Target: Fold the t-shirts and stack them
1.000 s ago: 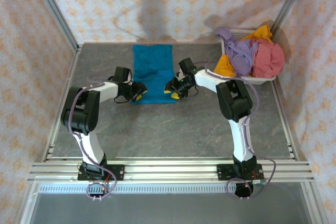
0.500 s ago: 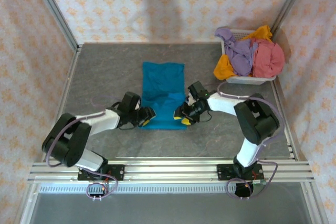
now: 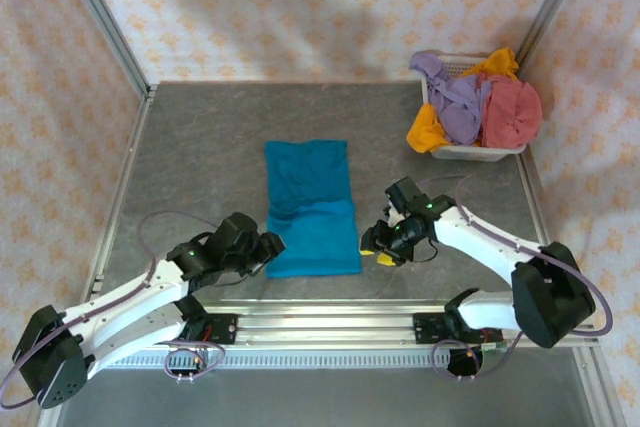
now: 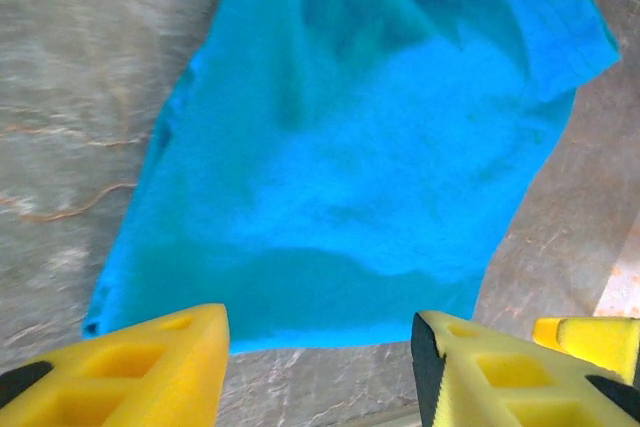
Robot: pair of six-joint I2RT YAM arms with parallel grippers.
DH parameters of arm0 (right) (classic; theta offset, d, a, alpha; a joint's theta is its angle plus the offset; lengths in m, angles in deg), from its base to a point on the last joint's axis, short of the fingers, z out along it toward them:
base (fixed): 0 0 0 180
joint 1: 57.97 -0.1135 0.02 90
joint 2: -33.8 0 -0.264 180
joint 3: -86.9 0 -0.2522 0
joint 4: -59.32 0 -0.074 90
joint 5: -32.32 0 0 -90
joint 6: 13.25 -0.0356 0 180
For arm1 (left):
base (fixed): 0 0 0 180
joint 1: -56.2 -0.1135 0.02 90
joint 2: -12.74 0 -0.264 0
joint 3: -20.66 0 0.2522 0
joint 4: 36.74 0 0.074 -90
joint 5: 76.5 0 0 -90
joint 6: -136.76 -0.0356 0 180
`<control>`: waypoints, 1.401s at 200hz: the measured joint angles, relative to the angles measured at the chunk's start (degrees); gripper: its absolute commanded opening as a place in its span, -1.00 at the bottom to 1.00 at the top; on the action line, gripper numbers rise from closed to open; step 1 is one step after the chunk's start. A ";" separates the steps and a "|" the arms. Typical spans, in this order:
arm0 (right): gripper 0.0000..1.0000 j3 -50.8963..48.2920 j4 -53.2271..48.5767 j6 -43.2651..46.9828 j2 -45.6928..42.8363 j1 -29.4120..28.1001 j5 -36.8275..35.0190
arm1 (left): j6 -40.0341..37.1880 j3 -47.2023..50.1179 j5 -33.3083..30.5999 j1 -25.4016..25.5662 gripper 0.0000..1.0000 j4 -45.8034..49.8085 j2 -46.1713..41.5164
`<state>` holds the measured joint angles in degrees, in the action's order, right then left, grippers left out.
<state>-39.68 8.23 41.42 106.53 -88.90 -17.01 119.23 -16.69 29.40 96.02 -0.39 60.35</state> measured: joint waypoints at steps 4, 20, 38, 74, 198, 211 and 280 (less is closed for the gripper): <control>-0.03 -0.24 -0.02 -0.13 0.00 0.00 -0.02 | 0.00 -0.07 -0.11 0.00 0.02 0.83 -0.13; -0.04 -1.81 0.11 -1.33 0.02 0.00 0.07 | -0.04 -0.13 -0.13 0.00 0.00 4.22 -0.07; -0.04 -3.48 0.94 -2.89 0.04 0.00 0.66 | -0.15 -0.13 -0.11 0.00 -0.04 7.30 0.26; -0.09 -4.09 5.01 -5.14 3.08 -0.04 4.44 | -0.44 0.00 0.39 0.00 -0.15 8.39 1.62; -0.23 -4.11 10.88 -6.69 9.86 -1.55 8.28 | -0.39 2.34 2.10 0.00 -0.41 3.26 7.17; -0.24 -4.11 11.08 -6.69 10.08 -1.55 8.28 | -0.39 2.45 2.10 0.00 -0.44 3.19 7.19; -0.47 -4.09 13.84 -8.39 13.29 -1.53 10.03 | 1.49 5.33 3.58 0.00 -0.60 -4.55 9.07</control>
<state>-43.76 22.07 33.02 119.82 -90.43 -6.98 120.71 -11.36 32.99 96.02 -4.93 69.42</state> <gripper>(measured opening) 0.295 0.216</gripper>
